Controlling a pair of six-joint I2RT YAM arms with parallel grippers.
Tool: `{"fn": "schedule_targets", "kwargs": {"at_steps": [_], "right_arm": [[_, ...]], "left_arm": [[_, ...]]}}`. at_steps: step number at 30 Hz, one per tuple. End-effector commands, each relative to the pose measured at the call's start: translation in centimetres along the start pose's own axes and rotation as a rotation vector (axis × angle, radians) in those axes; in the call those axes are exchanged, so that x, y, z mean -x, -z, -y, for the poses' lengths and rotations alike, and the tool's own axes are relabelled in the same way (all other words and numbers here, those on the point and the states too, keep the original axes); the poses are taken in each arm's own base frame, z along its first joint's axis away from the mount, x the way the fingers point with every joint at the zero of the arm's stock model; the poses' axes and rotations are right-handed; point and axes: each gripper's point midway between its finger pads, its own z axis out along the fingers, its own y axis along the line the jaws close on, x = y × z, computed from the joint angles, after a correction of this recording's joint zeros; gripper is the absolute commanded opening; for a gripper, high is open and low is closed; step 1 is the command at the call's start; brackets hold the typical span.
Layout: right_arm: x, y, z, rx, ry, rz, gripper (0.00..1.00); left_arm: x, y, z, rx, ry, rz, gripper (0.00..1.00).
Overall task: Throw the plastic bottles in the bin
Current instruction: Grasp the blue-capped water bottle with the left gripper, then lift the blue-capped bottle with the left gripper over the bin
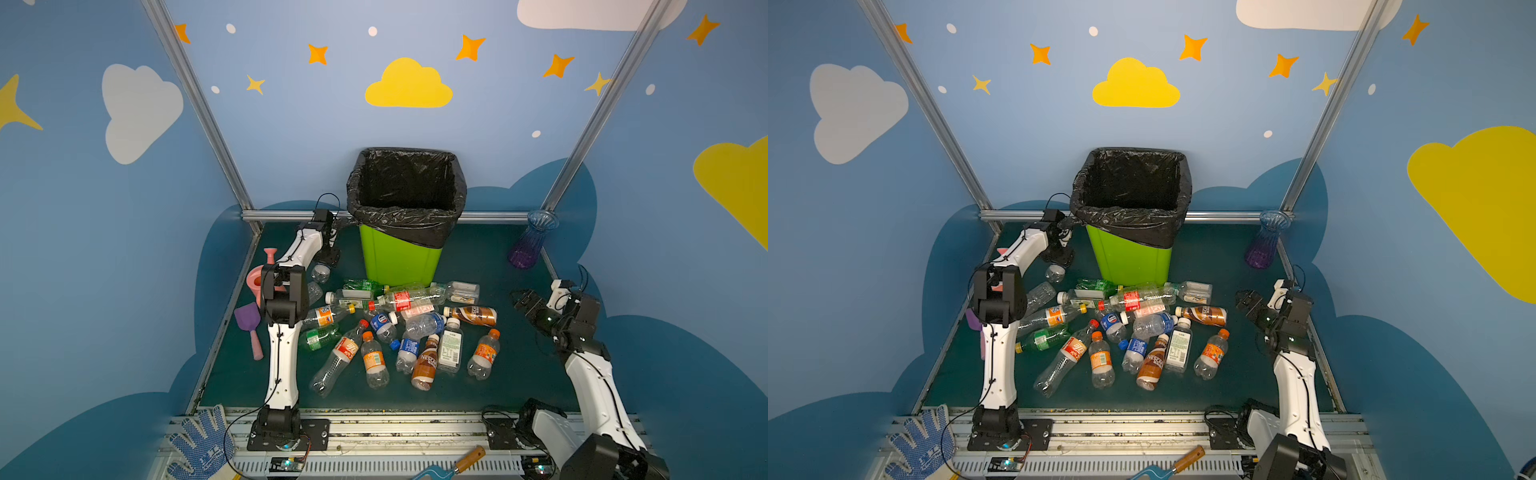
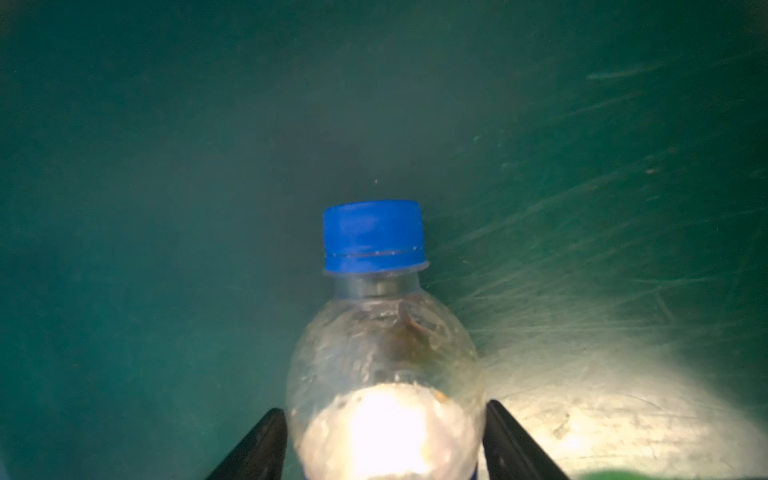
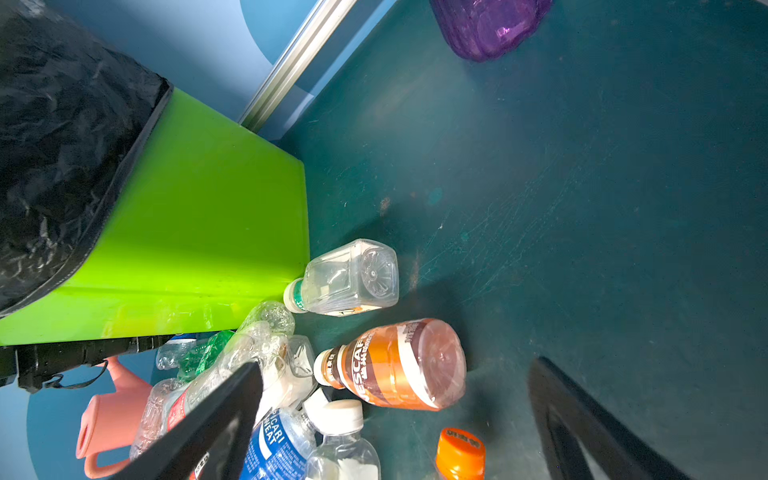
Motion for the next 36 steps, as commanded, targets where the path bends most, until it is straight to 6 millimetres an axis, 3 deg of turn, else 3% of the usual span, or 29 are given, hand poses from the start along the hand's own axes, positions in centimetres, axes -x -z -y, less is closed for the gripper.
{"fn": "schedule_targets", "kwargs": {"at_steps": [1,7,10,11,14,16,18,21,23,25,27,29,33,34,35,36], "right_arm": [[-0.7,0.3,0.3,-0.003,-0.008,-0.014,0.98],[-0.7,0.4,0.5,-0.002,-0.016,-0.009,0.98],[-0.6,0.4,0.5,0.006,-0.016,-0.006,0.98],[-0.5,0.4,0.4,0.009,-0.015,-0.003,0.98],[-0.2,0.4,0.5,0.015,-0.023,0.003,0.98],[0.0,0.3,0.5,0.018,-0.027,0.009,0.98],[0.2,0.3,0.5,0.019,-0.032,0.02,0.98],[0.5,0.5,0.6,0.024,-0.037,0.047,0.98],[0.7,0.6,0.7,0.026,-0.041,0.065,0.98],[0.9,0.8,0.6,0.029,-0.041,0.077,0.98],[1.3,1.0,0.3,0.037,-0.038,0.087,0.98],[1.6,1.1,-0.1,0.053,-0.04,0.09,0.98],[2.0,1.0,-1.7,0.127,-0.042,0.063,0.98],[2.0,1.1,-2.0,0.135,-0.036,0.051,0.98],[2.0,1.1,-2.2,0.139,-0.024,0.038,0.98],[2.0,1.2,-2.1,0.127,-0.015,0.029,0.98]], "left_arm": [[-1.6,-0.3,0.5,-0.036,0.026,-0.076,0.63],[-0.5,1.7,1.2,-0.119,0.071,-0.026,0.38],[1.4,5.5,0.5,-0.187,0.153,0.075,0.33],[2.5,7.7,-0.1,-0.212,0.19,0.139,0.33],[5.9,16.8,-1.9,-0.282,0.284,0.384,0.33],[7.4,24.1,-3.7,-0.288,0.335,0.568,0.34],[8.2,32.7,-5.5,-0.271,0.373,0.789,0.36],[7.4,44.5,-7.1,-0.251,0.421,1.153,0.39],[5.8,50.7,-7.3,-0.269,0.437,1.387,0.4],[4.4,54.9,-7.0,-0.311,0.454,1.542,0.4],[4.7,56.6,-4.5,-0.395,0.403,1.58,0.41],[6.5,55.8,-0.6,-0.454,0.315,1.517,0.44],[11.5,49.1,9.3,-0.499,0.148,1.205,0.59],[12.0,47.4,10.6,-0.452,0.119,1.125,0.62],[12.3,46.2,12.4,-0.423,0.08,1.064,0.66],[12.4,46.8,13.4,-0.405,0.055,1.052,0.77]]}}
